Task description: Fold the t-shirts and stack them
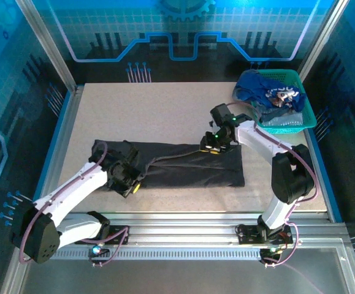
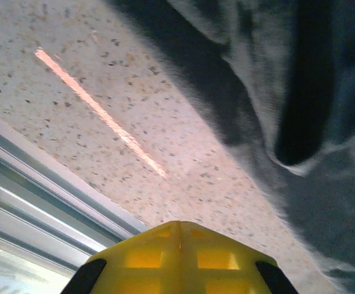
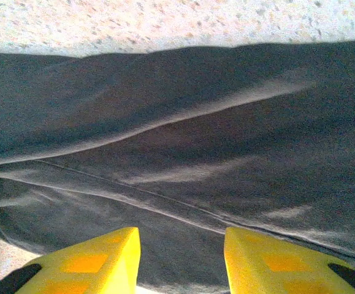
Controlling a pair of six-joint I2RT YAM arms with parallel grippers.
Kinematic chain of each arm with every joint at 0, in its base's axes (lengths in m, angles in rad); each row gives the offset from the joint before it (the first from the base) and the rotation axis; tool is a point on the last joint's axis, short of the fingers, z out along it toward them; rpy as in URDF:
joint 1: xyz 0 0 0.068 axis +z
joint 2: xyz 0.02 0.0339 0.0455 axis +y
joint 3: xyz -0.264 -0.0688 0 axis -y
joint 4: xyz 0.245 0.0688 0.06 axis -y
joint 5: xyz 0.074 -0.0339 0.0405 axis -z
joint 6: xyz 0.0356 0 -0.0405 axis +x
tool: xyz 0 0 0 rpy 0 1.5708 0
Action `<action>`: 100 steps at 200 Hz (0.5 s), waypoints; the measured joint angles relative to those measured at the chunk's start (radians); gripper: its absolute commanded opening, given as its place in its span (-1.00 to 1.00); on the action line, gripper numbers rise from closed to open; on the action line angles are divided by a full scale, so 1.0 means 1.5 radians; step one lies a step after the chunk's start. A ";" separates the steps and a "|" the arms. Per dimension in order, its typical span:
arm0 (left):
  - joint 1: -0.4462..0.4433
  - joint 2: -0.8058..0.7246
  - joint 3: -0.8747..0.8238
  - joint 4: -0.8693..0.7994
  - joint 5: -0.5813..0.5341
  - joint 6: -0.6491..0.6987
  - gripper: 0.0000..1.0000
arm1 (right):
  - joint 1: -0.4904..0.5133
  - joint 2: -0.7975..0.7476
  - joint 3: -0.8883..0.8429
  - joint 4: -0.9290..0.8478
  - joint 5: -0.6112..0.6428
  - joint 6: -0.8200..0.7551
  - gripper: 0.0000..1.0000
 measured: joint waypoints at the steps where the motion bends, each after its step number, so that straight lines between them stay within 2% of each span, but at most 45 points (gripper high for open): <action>1: 0.000 0.000 -0.003 0.001 -0.001 0.000 -1.00 | 0.000 0.000 -0.001 0.000 0.000 0.000 -0.15; 36: -0.008 0.026 -0.050 0.024 -0.005 0.000 -1.00 | -0.012 -0.002 -0.031 -0.014 0.037 0.023 -0.12; 60: -0.016 0.022 -0.038 0.027 -0.015 0.001 -1.00 | -0.056 -0.037 -0.118 -0.002 0.046 0.074 -0.09; 81: -0.022 0.010 0.029 0.002 -0.041 0.011 -0.53 | -0.123 -0.074 -0.190 0.006 0.044 0.116 -0.09; 100: -0.022 0.002 0.101 -0.006 -0.065 0.031 -0.28 | -0.168 -0.095 -0.225 0.016 0.039 0.147 -0.09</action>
